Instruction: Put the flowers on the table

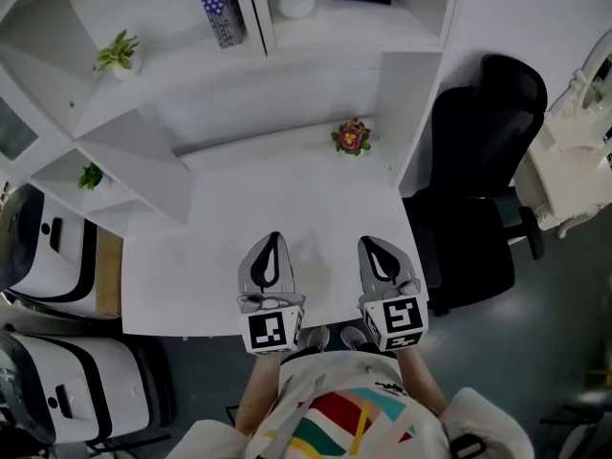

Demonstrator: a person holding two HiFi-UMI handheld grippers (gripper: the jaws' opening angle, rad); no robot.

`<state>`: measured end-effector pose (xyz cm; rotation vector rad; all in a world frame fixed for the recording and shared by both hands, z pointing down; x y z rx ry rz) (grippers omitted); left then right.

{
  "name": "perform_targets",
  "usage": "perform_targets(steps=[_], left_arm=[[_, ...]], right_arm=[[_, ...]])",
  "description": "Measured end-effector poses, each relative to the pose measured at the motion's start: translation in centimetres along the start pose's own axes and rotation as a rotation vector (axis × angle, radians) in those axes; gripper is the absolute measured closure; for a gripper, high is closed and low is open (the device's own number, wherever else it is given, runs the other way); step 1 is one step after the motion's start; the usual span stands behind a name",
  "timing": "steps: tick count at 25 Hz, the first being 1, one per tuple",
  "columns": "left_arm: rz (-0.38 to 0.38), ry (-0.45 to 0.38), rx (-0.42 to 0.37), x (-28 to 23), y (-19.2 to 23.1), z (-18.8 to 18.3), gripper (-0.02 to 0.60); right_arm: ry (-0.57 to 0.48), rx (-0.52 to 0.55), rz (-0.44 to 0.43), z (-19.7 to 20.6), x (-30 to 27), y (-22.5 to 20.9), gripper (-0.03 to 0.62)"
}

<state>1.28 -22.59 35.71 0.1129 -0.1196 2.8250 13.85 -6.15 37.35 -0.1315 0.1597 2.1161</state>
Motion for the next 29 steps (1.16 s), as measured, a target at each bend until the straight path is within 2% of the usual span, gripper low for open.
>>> perform_targets(steps=[5, 18, 29], left_arm=[[-0.004, -0.013, -0.018, 0.4, 0.5, -0.3, 0.577], [0.019, -0.014, -0.004, 1.0, 0.1, -0.5, 0.577], [0.024, -0.031, 0.003, 0.9, 0.0, -0.5, 0.577]], right_arm=[[0.009, 0.004, 0.005, 0.9, 0.9, 0.6, 0.592], [-0.003, 0.006, 0.038, 0.1, 1.8, 0.0, 0.592], [-0.003, -0.001, 0.019, 0.3, 2.3, 0.3, 0.592]])
Point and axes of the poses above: the fingertips, and each gripper's own axes: x backward along the fingers, y to its left, z out of its underside, the point moved 8 cm from there along x, backward along the fingers, and after that the axes turned 6 degrees about z, right-handed, at the moved point
